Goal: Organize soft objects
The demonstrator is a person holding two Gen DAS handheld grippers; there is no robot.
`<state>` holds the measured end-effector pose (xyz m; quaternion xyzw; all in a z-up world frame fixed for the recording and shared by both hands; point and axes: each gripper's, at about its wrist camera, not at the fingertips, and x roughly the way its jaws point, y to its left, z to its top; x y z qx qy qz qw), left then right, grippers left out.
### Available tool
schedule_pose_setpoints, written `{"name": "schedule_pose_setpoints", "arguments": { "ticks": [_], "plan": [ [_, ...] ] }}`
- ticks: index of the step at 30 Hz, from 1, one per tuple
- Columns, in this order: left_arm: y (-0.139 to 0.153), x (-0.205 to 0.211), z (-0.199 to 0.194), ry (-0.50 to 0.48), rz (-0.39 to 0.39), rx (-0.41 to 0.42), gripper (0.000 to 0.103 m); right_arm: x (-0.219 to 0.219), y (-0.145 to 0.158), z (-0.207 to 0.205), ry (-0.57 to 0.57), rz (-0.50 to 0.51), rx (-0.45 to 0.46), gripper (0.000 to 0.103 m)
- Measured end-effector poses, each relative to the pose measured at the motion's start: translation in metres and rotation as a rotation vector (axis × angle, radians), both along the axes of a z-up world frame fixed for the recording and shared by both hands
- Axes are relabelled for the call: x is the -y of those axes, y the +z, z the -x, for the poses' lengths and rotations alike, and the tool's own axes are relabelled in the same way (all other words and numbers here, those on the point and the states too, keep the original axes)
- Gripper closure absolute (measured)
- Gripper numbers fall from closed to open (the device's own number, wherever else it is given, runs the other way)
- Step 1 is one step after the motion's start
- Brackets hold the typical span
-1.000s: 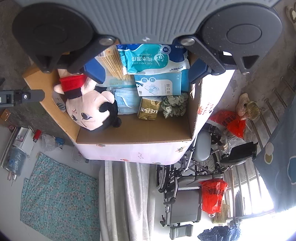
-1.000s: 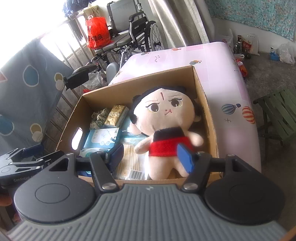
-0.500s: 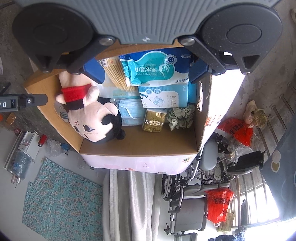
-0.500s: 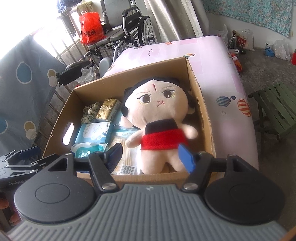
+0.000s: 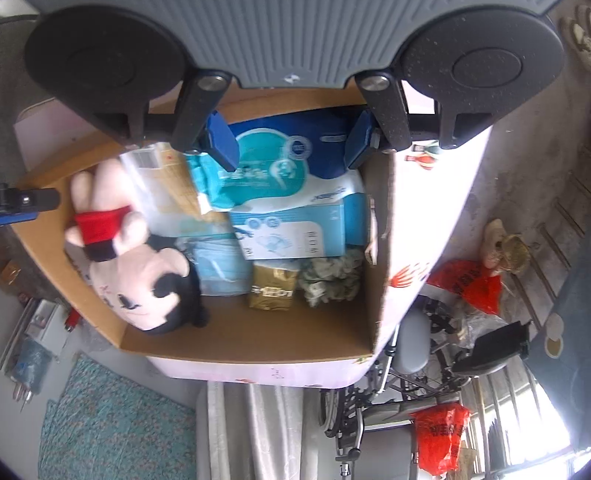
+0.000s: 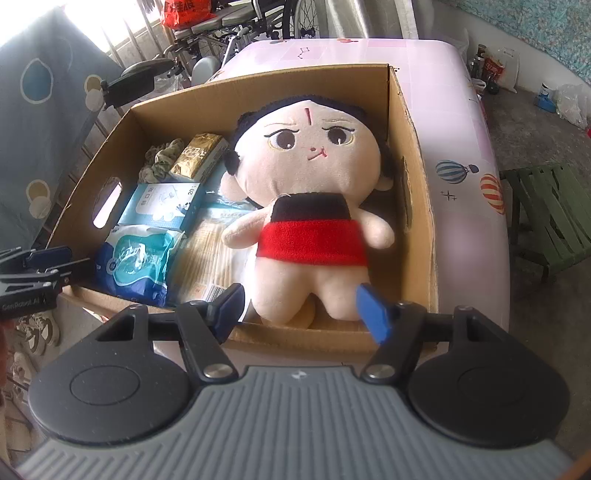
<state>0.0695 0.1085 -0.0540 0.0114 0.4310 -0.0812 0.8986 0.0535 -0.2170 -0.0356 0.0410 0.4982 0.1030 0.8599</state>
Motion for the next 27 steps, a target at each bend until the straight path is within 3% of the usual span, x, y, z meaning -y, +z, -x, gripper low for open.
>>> {"name": "schedule_pose_setpoints", "arguments": {
  "ticks": [2,6,8,11,13,15,17,21,23,24,27],
  "plan": [
    [-0.001,-0.008,-0.003,0.013,-0.063,0.0,0.042,0.005,-0.001,0.0,-0.005,-0.051,-0.038,0.036],
    [0.006,-0.011,-0.012,-0.013,-0.106,-0.032,0.046,0.007,0.0,-0.002,-0.01,-0.084,-0.066,0.036],
    [0.019,-0.006,-0.023,-0.066,-0.131,-0.005,0.045,0.002,0.002,-0.009,0.012,-0.052,-0.067,0.036],
    [0.038,0.007,-0.058,-0.189,-0.112,0.026,0.034,-0.006,0.017,-0.025,0.044,-0.042,0.005,0.036],
    [0.042,0.023,-0.097,-0.282,-0.121,0.015,0.036,-0.01,0.027,-0.044,0.058,-0.053,0.067,0.035],
    [0.033,0.04,-0.138,-0.328,-0.155,-0.009,0.049,-0.011,0.031,-0.069,0.063,-0.054,0.124,0.035],
    [0.015,0.057,-0.176,-0.347,-0.203,-0.06,0.052,-0.013,0.025,-0.091,0.046,-0.044,0.143,0.035],
    [-0.022,0.079,-0.216,-0.345,-0.293,-0.131,0.052,-0.008,0.005,-0.117,0.004,-0.059,0.162,0.035],
    [-0.035,0.081,-0.222,-0.349,-0.26,-0.156,0.05,-0.003,-0.006,-0.122,-0.027,-0.074,0.175,0.034],
    [-0.041,0.079,-0.225,-0.328,-0.222,-0.173,0.065,-0.001,-0.01,-0.123,-0.036,-0.065,0.19,0.034],
    [-0.047,0.068,-0.228,-0.217,-0.151,-0.149,0.08,0.006,-0.016,-0.125,-0.053,-0.079,0.195,0.033]
  ]
}}
